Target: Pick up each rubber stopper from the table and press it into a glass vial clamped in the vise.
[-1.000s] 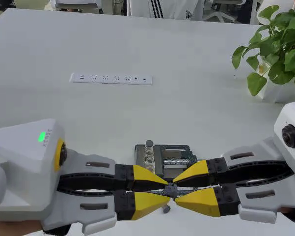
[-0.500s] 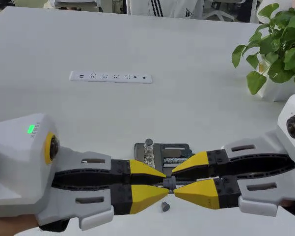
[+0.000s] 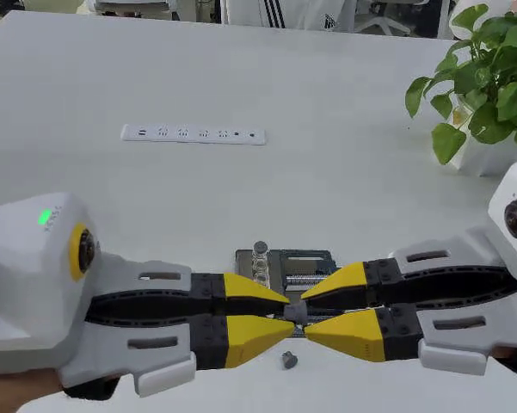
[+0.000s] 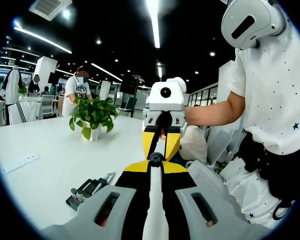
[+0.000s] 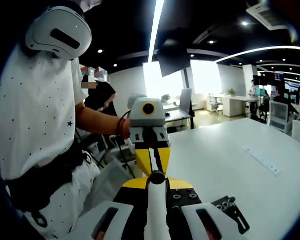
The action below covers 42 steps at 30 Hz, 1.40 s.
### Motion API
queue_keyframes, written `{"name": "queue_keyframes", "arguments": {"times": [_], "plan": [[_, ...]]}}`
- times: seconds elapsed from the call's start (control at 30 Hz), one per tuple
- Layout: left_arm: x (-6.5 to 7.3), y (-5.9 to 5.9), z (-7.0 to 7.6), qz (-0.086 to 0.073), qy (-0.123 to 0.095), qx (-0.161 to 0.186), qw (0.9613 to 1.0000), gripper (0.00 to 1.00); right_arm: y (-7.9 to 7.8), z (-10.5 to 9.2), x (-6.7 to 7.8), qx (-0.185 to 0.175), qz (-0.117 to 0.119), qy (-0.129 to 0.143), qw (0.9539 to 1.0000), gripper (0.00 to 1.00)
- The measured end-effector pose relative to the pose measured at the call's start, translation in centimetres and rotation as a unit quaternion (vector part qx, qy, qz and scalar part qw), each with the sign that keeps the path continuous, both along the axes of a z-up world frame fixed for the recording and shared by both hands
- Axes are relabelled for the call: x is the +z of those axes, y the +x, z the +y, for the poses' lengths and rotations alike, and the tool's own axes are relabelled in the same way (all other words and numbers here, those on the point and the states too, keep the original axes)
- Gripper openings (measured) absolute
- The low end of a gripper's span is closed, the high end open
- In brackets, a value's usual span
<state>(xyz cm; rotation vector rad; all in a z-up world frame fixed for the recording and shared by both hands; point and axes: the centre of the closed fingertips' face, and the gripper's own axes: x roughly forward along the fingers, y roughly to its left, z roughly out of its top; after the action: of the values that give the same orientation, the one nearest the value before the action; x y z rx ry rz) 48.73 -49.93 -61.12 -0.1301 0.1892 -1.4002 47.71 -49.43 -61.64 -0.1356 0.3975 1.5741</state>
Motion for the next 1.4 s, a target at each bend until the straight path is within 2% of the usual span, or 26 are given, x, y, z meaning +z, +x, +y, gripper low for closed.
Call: {"name": "queue_keyframes", "arguments": {"times": [0.47,0.77,0.93,1.33,1.4], "plan": [[0.8,0.0,0.1,0.016,-0.027,0.003,0.9995,0.03,0.2,0.2,0.9,-0.003,0.003,0.021,0.9998,0.07],[0.9,0.2,0.2,0.021,-0.032,0.005,0.9992,0.03,0.4,0.1,1.0,-0.006,0.006,0.024,0.9997,0.07],[1.0,0.2,0.3,0.032,-0.043,0.007,0.9985,0.03,0.5,0.1,1.1,-0.007,0.004,0.027,0.9996,0.06],[1.2,0.0,0.4,0.044,-0.047,-0.015,0.9978,0.03,0.2,0.3,1.4,0.005,0.006,0.027,0.9996,0.06],[1.2,-0.1,0.4,0.039,-0.044,-0.016,0.9981,0.03,0.2,0.4,1.3,0.005,0.005,0.025,0.9997,0.05]]}}
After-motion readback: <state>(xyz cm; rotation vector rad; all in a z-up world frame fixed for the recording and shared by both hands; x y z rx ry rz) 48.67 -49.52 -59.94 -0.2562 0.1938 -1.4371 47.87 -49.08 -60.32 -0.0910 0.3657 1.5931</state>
